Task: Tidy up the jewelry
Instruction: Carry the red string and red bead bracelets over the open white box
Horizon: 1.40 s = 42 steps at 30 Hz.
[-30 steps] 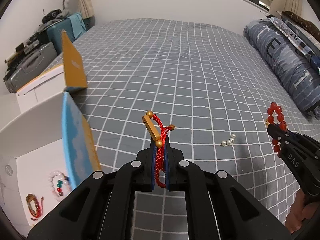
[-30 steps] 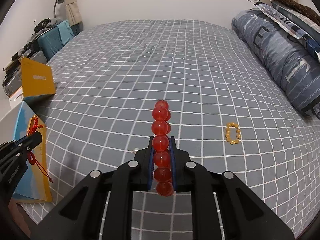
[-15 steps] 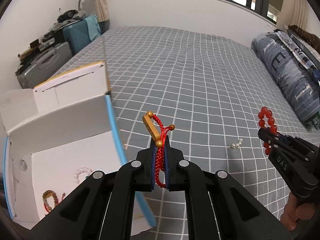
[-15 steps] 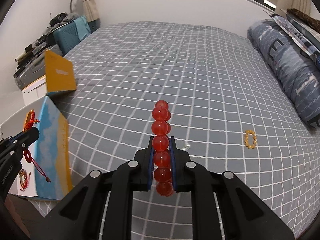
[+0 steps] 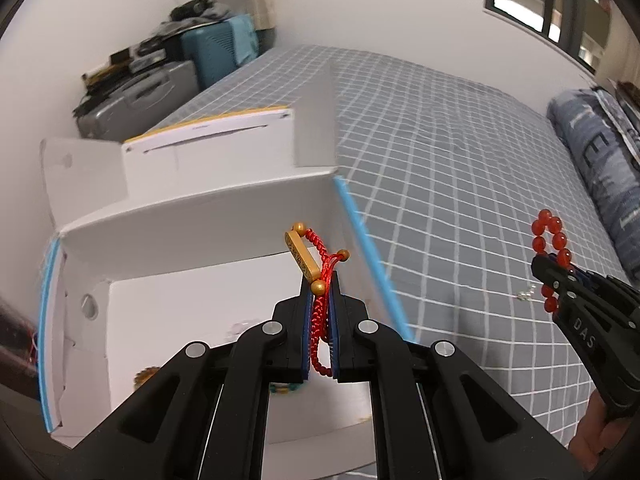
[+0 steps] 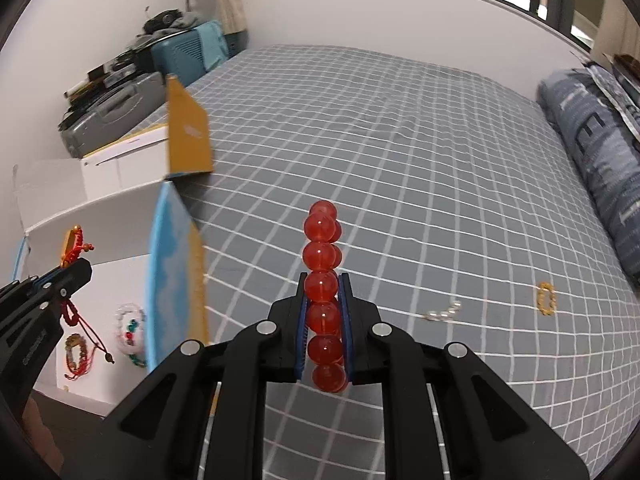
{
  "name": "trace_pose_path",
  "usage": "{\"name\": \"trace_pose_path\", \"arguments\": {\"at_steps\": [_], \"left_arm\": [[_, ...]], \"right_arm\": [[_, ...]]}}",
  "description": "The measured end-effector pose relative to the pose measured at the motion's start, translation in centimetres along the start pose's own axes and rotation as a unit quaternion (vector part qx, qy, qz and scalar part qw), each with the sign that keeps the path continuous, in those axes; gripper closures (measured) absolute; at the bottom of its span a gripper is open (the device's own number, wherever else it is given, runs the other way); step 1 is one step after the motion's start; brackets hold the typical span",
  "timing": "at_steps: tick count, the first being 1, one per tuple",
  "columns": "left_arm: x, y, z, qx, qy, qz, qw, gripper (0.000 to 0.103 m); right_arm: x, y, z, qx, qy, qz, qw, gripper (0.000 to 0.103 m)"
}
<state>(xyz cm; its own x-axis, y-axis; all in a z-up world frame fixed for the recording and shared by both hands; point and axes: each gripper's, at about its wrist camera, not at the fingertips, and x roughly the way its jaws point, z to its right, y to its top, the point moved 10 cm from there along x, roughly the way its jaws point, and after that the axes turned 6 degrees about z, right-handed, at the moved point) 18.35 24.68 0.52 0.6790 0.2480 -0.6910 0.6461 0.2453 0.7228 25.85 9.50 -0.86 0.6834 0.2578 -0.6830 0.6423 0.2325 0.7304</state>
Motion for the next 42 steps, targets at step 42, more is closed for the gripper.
{"name": "trace_pose_path", "arguments": {"at_steps": [42], "left_arm": [[2.9, -6.5, -18.0, -0.08, 0.098, -0.081, 0.9887, 0.093]], "right_arm": [[6.1, -4.4, -21.3, -0.095, 0.094, -0.081, 0.988, 0.088]]}}
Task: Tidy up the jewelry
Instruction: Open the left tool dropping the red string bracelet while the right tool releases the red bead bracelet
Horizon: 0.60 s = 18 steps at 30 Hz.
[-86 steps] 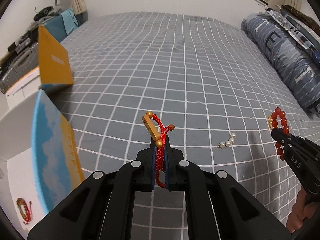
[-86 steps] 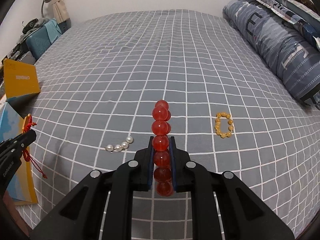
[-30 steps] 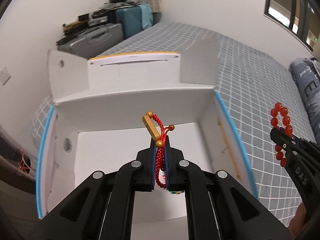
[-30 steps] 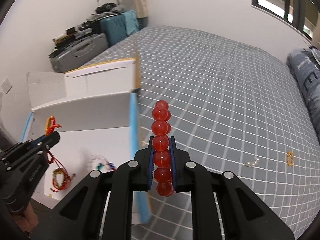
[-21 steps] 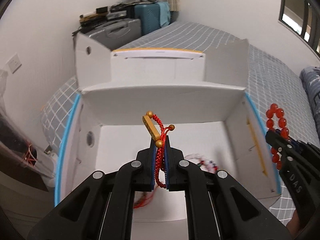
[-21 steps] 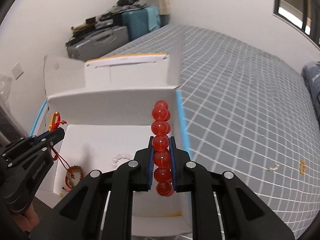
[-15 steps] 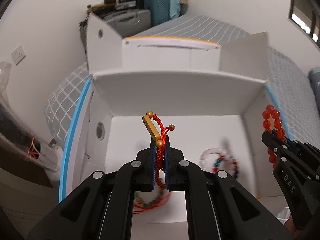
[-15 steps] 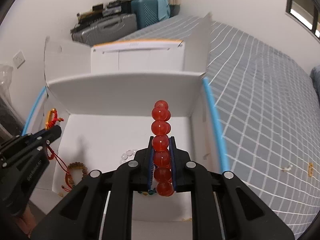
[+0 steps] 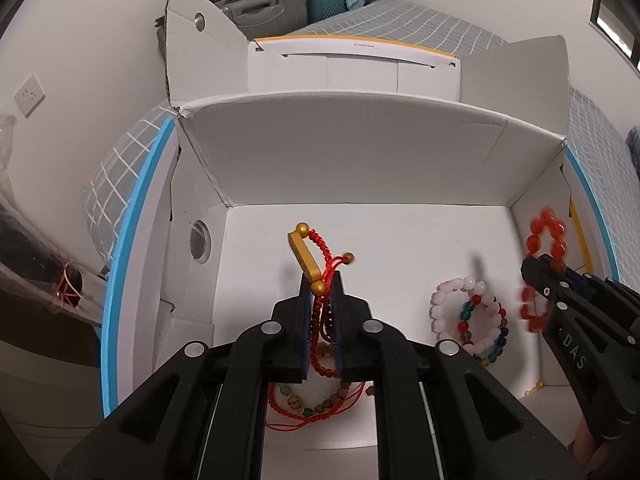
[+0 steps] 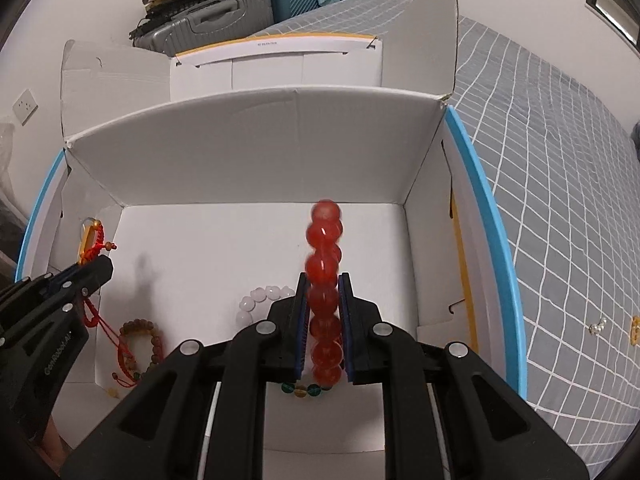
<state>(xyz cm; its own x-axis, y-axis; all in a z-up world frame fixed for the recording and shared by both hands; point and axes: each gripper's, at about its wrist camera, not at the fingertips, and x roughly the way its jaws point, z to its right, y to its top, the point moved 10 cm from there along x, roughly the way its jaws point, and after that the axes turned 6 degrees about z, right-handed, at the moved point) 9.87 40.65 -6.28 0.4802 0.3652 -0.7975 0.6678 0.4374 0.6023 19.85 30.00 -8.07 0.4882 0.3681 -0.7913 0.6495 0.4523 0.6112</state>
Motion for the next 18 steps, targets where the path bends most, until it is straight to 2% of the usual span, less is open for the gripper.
{"name": "trace_pose_path", "arguments": {"at_steps": [1, 3, 6, 7, 9, 12, 16, 18], "left_arm": [[0.0, 0.1, 0.0, 0.0, 0.0, 0.001, 1.0, 0.093], [-0.2, 0.2, -0.1, -0.002, -0.001, 0.004, 1.0, 0.092], [-0.5, 0.4, -0.2, -0.004, -0.003, 0.006, 1.0, 0.089], [-0.7, 0.5, -0.3, -0.006, -0.003, 0.008, 0.9999, 0.085], [-1.1, 0.8, -0.4, -0.011, -0.001, 0.018, 0.9998, 0.06], [-1.8, 1.3, -0.8, -0.012, 0.013, 0.033, 0.9993, 0.044], [-2.4, 1.7, -0.6, -0.016, 0.015, 0.042, 0.9989, 0.03], [-2.9, 1.9, -0.3, -0.017, 0.015, 0.049, 0.9985, 0.023]], "right_arm": [[-0.2, 0.1, 0.0, 0.001, -0.001, 0.006, 1.0, 0.087], [-0.7, 0.3, 0.0, 0.0, -0.003, 0.015, 1.0, 0.075], [-1.2, 0.4, -0.1, -0.005, -0.002, 0.026, 1.0, 0.065], [-1.4, 0.5, -0.2, -0.005, -0.001, 0.029, 1.0, 0.062], [-1.9, 0.7, -0.3, -0.006, 0.001, 0.038, 0.999, 0.052], [-3.1, 1.2, -0.2, -0.006, 0.0, 0.056, 0.998, 0.042], [-4.8, 1.6, 0.2, -0.004, -0.002, 0.077, 0.997, 0.034], [-5.6, 1.7, 0.6, -0.004, -0.008, 0.086, 0.996, 0.026]]}}
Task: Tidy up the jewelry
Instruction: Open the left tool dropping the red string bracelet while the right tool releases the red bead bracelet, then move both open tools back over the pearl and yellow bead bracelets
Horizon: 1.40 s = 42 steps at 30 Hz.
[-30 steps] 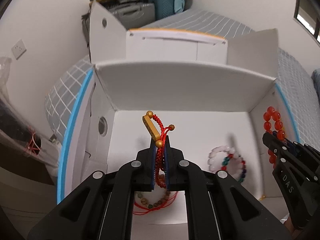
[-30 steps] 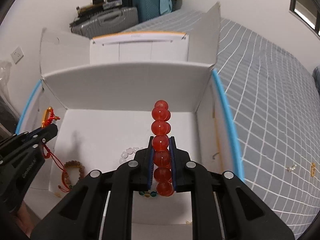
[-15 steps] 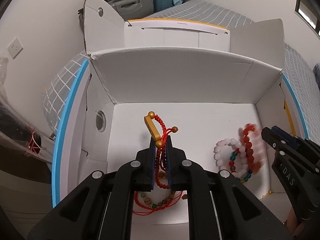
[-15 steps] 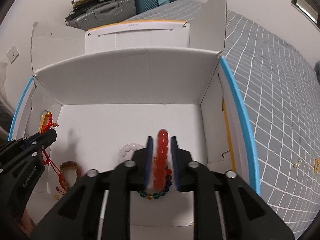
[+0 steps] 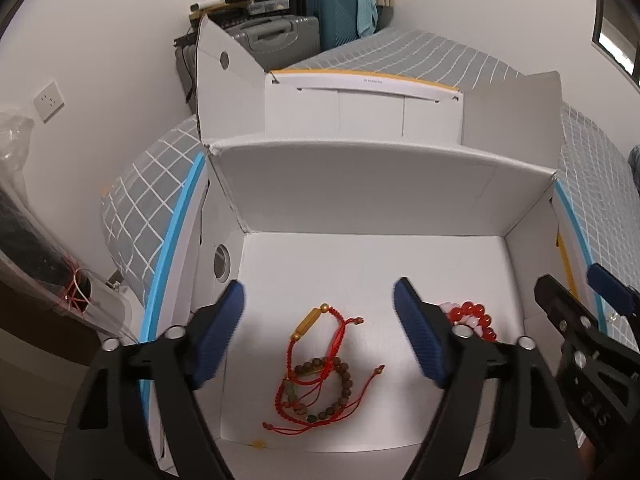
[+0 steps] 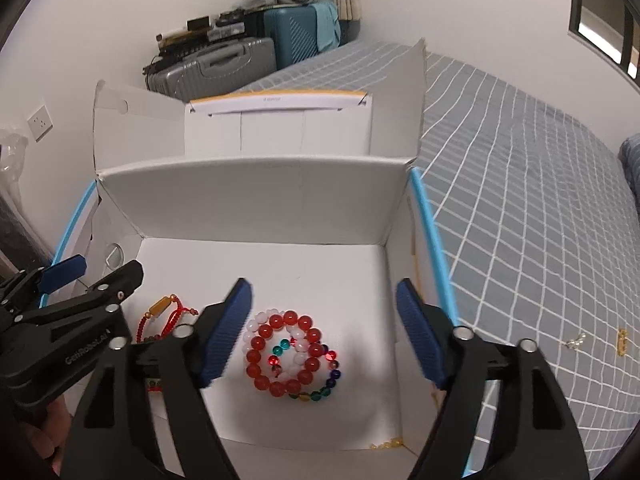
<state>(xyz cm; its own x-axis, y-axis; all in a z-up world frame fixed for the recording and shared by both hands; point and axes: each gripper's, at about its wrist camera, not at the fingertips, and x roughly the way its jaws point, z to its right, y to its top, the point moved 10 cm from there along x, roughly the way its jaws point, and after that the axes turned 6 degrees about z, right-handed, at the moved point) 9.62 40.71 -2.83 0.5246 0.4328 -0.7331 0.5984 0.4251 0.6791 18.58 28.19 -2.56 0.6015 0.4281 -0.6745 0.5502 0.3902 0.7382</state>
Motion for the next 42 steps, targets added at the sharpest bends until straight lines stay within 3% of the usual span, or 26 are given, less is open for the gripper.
{"name": "trace_pose_path", "arguments": {"at_steps": [8, 14, 23, 32, 42], "left_arm": [[-2.3, 0.7, 3.9, 0.025, -0.013, 0.034, 0.999, 0.006], [-4.1, 1.0, 8.4, 0.04, -0.042, 0.049, 0.9971, 0.006], [-7.2, 0.1, 18.1, 0.083, -0.101, 0.065, 0.9893, 0.006], [-9.1, -2.7, 30.2, 0.148, -0.173, 0.08, 0.9705, 0.006], [-5.8, -7.7, 41.9, 0.21, -0.218, 0.039, 0.9522, 0.006]], "right_arm": [[-3.1, 0.6, 4.9, 0.011, -0.045, 0.036, 0.998, 0.008], [-5.8, 0.1, 11.1, 0.039, -0.079, 0.046, 0.995, 0.008], [-9.2, -2.3, 20.7, 0.062, -0.136, 0.046, 0.988, 0.008], [-11.6, -6.2, 31.2, 0.102, -0.193, 0.032, 0.975, 0.008], [-10.0, -12.4, 42.4, 0.174, -0.226, -0.025, 0.958, 0.008]]}}
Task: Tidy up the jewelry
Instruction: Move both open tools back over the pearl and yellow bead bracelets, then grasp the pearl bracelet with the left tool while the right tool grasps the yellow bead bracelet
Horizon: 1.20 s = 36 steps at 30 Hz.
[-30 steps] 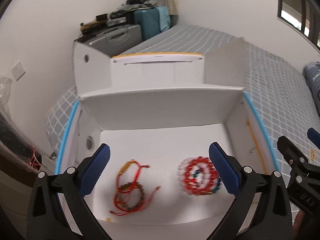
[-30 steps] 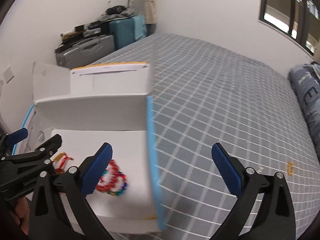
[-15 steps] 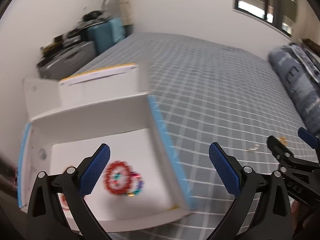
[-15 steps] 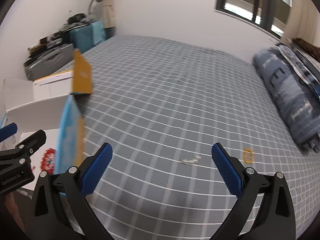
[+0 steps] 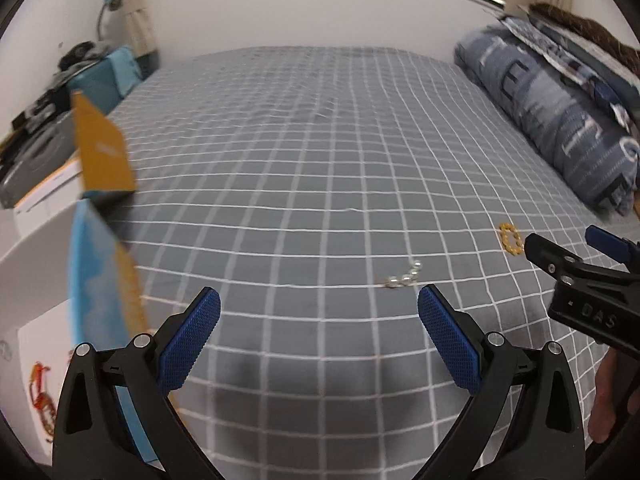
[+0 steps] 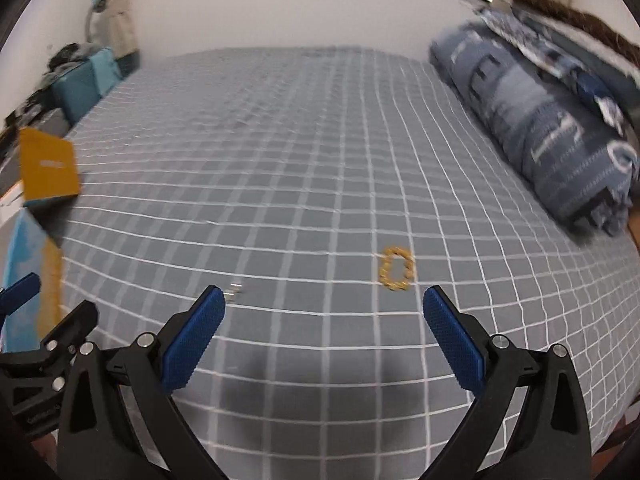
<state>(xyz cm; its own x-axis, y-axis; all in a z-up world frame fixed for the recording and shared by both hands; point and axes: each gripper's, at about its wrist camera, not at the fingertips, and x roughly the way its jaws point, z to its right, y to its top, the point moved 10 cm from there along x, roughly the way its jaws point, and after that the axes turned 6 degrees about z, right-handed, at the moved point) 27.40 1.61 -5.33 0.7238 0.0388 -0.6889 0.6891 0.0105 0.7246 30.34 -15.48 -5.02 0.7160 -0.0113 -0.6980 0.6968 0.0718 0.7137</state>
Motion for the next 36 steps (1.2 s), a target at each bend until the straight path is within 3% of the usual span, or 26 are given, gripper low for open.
{"name": "trace_pose_path", "arguments": {"at_steps": [8, 20, 31, 36], "left_arm": [[5.5, -0.5, 3.5, 0.014, -0.009, -0.033, 0.9993, 0.006], [11.6, -1.6, 6.3, 0.015, -0.023, -0.075, 0.9968, 0.006], [13.4, -2.5, 6.7, 0.009, -0.026, -0.086, 0.996, 0.008], [13.7, -2.9, 6.5, 0.011, -0.016, -0.095, 0.9953, 0.025]], "right_arm": [[5.9, -1.3, 3.7, 0.027, 0.004, -0.042, 0.999, 0.008], [11.9, -1.3, 6.3, 0.029, -0.003, -0.062, 0.998, 0.008], [14.5, -2.3, 6.8, 0.04, 0.002, -0.087, 0.995, 0.03], [14.7, -2.4, 7.1, 0.043, 0.0, -0.09, 0.995, 0.044]]}}
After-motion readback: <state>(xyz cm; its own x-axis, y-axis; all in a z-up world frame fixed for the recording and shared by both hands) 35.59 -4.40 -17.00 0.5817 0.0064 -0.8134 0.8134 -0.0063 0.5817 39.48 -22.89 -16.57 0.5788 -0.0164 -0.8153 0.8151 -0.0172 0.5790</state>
